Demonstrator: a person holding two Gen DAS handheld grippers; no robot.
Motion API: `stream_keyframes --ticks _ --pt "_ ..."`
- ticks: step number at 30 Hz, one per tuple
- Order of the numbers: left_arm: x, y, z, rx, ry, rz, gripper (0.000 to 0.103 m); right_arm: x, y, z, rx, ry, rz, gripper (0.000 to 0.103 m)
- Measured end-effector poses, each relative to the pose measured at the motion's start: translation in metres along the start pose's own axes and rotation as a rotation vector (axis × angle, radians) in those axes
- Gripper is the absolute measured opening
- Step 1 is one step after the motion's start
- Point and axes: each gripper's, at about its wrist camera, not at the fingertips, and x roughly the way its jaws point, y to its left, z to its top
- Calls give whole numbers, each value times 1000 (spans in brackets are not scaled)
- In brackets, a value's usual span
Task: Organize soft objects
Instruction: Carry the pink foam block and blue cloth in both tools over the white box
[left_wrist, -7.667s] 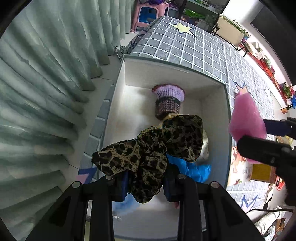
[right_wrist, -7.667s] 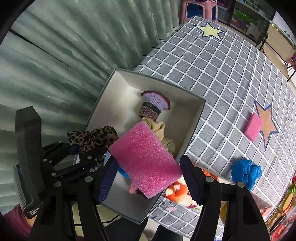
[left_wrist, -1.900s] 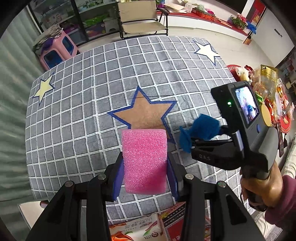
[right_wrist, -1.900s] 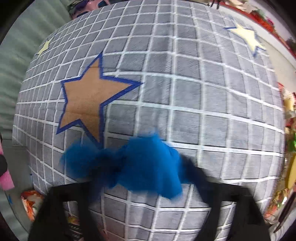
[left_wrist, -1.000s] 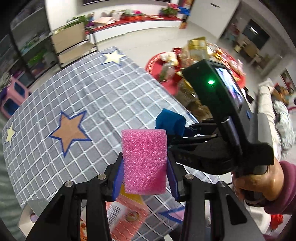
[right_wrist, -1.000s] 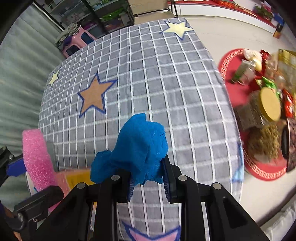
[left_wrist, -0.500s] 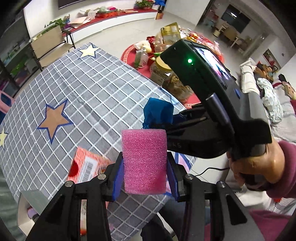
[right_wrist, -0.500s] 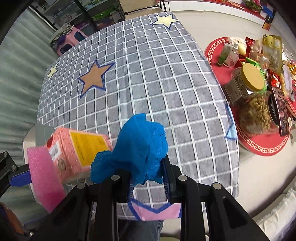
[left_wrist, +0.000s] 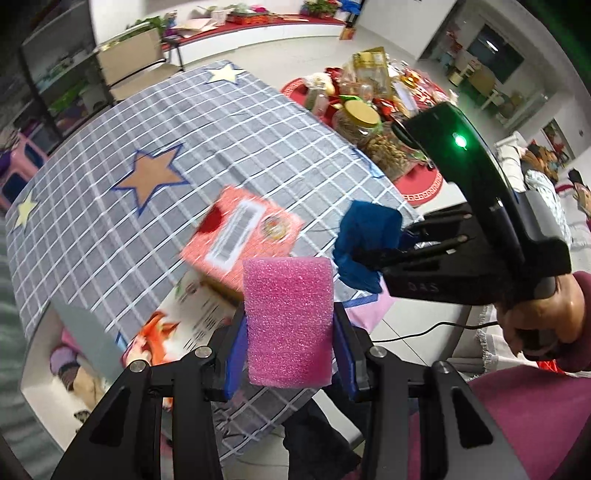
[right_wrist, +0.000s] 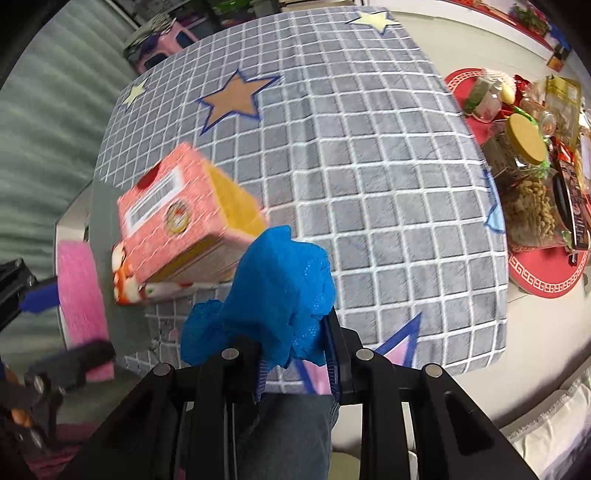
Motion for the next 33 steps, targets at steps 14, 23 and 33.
stream_keyframes --ticks 14,23,33 --pt "-22 78 -60 -279 -33 89 46 11 90 -18 -280 68 26 27" --pt "-35 128 -105 -488 -54 148 46 14 154 -7 -470 81 48 27" --pt "-49 165 -144 -652 -81 198 46 18 220 9 -630 83 80 27"
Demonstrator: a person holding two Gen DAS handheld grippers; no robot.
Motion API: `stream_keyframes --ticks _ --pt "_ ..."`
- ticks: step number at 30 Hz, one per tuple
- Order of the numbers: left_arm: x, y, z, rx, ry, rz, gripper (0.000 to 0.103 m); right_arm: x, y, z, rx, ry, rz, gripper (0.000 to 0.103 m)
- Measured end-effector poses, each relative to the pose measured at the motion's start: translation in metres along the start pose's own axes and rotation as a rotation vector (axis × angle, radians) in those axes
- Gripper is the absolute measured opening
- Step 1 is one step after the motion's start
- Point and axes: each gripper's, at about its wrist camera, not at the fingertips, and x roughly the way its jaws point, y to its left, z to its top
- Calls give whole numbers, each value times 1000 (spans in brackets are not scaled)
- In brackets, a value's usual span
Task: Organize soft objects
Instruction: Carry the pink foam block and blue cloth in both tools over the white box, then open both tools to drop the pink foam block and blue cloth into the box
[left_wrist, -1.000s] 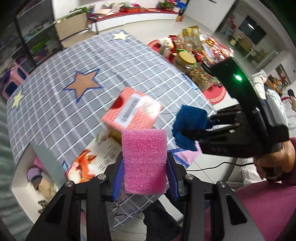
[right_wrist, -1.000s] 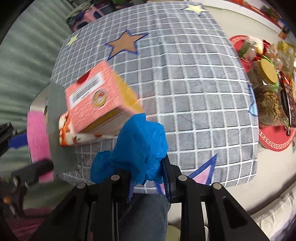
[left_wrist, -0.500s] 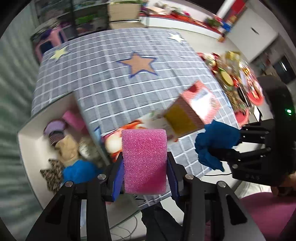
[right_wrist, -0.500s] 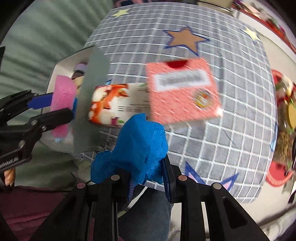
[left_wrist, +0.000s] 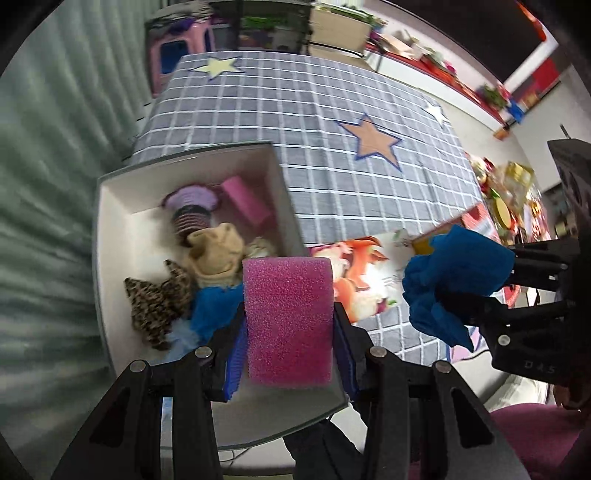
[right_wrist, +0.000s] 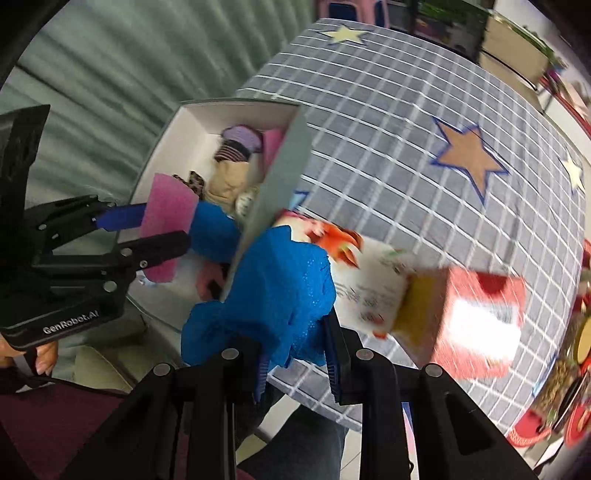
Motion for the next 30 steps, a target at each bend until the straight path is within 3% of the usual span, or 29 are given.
stream_keyframes --ticks 15,28,30 --pt "2 58 -8 -183 -9 70 46 17 56 48 -141 1 40 27" --pt "9 81 -4 -247 -19 137 46 34 75 90 -156 10 61 27" --pt "8 81 -2 -247 -30 160 60 35 78 98 -160 6 56 27"
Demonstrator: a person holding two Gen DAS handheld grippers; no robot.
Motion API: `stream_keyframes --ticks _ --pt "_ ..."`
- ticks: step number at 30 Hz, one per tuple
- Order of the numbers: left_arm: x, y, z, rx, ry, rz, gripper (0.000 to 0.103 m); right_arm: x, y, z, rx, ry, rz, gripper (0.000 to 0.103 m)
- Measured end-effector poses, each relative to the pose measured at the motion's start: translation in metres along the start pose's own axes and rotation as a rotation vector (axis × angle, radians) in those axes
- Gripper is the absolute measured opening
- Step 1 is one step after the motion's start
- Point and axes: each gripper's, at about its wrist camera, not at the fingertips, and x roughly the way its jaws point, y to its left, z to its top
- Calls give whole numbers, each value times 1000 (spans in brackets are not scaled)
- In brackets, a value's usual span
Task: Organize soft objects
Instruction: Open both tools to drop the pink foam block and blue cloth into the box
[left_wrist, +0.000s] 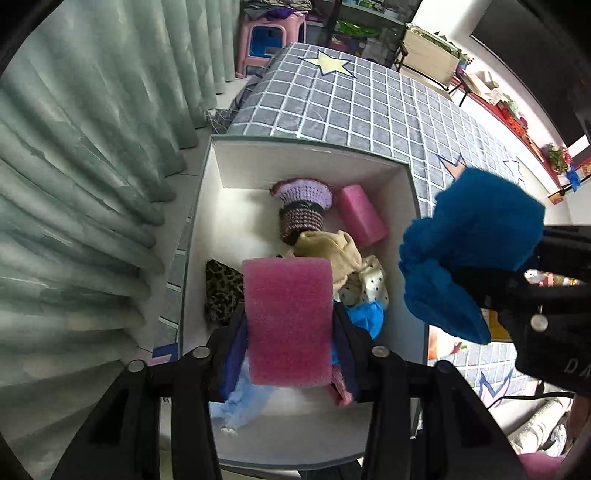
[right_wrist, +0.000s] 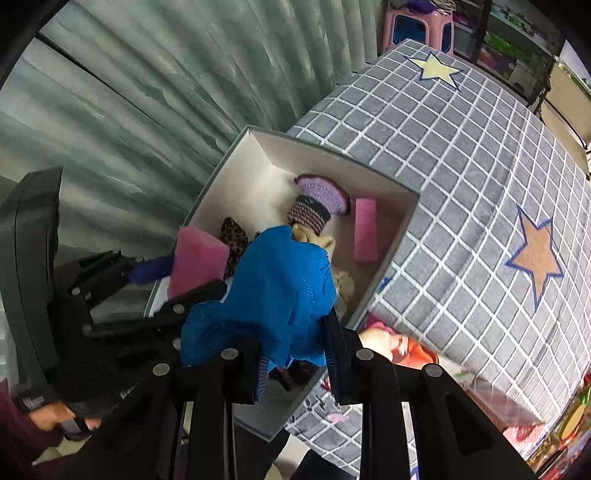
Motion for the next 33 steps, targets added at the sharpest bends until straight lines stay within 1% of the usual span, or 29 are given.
stream_keyframes --ticks 1,2,3,4,5,6,8,9,12,16,17,18,22,29,33 --pt "-1 0 1 -2 -11 19 66 0 1 3 0 -1 0 28" --pt "-3 0 1 -3 -20 35 74 1 2 8 2 1 5 32" --pt "-5 0 1 -5 -32 50 76 1 2 11 3 3 7 39" --pt "-6 1 2 -8 -40 61 77 1 3 14 4 2 4 62" --pt "-7 2 3 -15 -39 77 78 -1 4 18 2 -6 -2 82" --pt "-6 3 4 -23 -32 100 79 -2 5 20 1 -14 -4 86" --pt "-3 4 5 -39 -4 148 79 -6 7 23 -2 -28 -11 87" --pt "0 7 6 -52 16 161 79 -5 7 24 0 -25 -14 87" --pt "2 13 6 -88 32 110 79 -4 5 25 18 -9 -25 87" --pt "0 13 4 -88 31 92 79 -5 0 21 58 7 -48 88" --pt "-1 13 4 -87 29 92 79 -5 -1 21 66 9 -48 100" --pt "-2 12 3 -86 26 93 79 -6 -2 21 72 11 -49 103" --pt "-3 11 4 -94 26 89 79 -9 -1 20 84 4 -47 103" --pt "-5 9 5 -95 16 83 79 -9 2 21 87 17 -58 103" --pt "-5 8 4 -89 18 88 79 -8 3 20 87 20 -76 103"
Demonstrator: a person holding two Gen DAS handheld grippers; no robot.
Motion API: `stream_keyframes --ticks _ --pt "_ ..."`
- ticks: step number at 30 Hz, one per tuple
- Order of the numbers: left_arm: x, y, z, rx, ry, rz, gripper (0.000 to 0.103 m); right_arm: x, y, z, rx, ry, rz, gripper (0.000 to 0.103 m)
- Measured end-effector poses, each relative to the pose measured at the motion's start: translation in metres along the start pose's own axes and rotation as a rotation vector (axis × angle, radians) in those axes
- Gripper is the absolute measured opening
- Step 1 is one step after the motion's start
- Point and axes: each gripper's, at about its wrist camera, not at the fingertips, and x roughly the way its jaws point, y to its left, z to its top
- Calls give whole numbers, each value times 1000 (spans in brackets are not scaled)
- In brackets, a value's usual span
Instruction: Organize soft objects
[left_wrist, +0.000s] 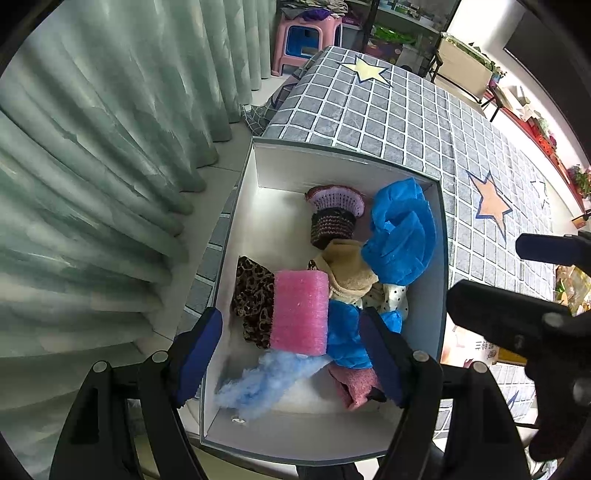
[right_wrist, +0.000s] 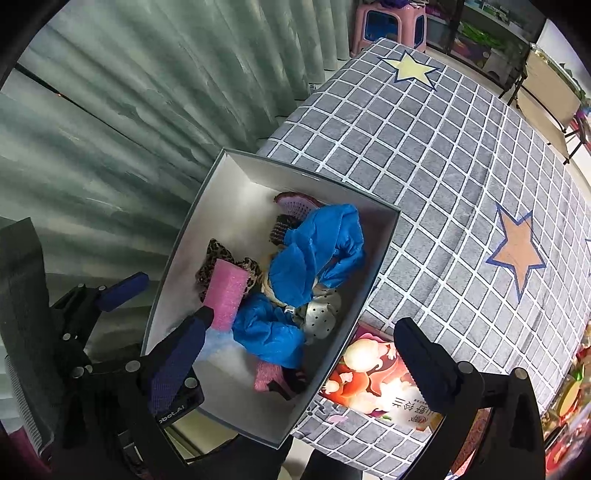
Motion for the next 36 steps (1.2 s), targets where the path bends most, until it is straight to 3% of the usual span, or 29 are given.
stream_keyframes --ticks 32,36 --pt "6 2 -16 14 37 -22 79 9 8 -11 6 33 -34 103" --pt "-4 5 -15 13 -33 -74 79 10 8 -11 8 37 -39 103"
